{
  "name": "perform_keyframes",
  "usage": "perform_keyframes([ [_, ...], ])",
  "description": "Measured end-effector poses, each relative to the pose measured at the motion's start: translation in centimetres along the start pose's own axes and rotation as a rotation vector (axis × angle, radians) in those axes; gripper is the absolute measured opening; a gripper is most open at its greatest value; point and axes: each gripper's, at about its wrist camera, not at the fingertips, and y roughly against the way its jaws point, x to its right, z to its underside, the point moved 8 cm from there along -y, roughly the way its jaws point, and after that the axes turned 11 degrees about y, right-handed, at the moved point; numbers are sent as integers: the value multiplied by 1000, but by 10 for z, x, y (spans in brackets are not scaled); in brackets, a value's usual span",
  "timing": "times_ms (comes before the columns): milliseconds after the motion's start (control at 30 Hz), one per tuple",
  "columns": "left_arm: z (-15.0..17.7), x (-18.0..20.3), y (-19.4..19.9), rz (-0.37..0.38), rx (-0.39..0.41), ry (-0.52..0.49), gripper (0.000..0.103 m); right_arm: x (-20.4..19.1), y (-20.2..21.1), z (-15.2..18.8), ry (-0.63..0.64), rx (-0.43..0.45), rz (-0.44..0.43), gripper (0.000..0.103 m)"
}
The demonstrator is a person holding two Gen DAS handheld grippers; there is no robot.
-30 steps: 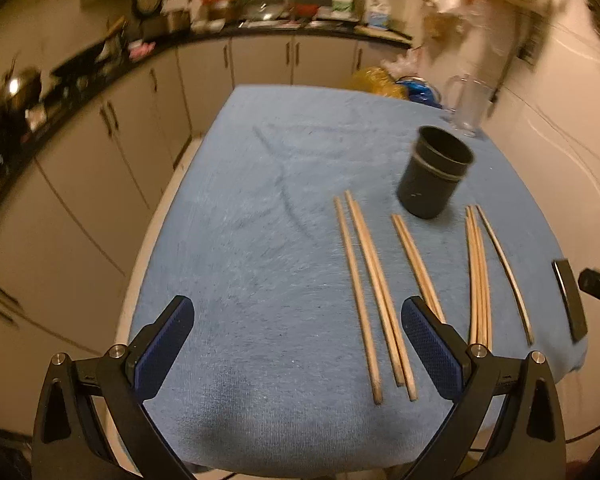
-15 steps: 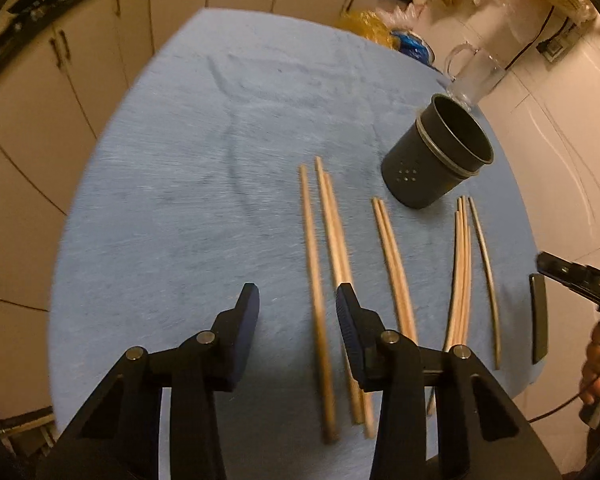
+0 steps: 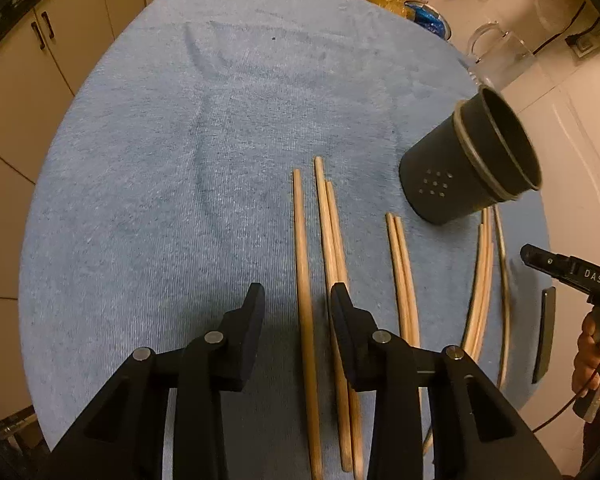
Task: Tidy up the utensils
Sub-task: 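Lower the left tool and close it on a wooden chopstick while the right tool grasps another, then lift the chopstick with the left tool toward the grey cup while the right tool carries its chopstick there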
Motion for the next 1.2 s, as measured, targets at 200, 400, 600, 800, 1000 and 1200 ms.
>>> perform_keyframes([
  [200,-7,5,-17,-50,-31,-32,23,0,-5,-8,19,-21,6,32],
  [400,-19,17,-23,-74,-22,-58,23,5,-13,-11,35,-51,41,32],
  [600,-27,20,-26,-130,6,-77,7,-3,-27,-14,82,-87,56,23],
  [800,-27,23,-20,-52,31,-72,6,-8,-31,-12,109,-85,93,7],
  [1000,-25,30,19,23,108,-89,6,-21,3,-11,118,19,41,7],
  [1200,-17,41,71,86,206,-118,6,-38,55,-9,121,175,-3,7],
])
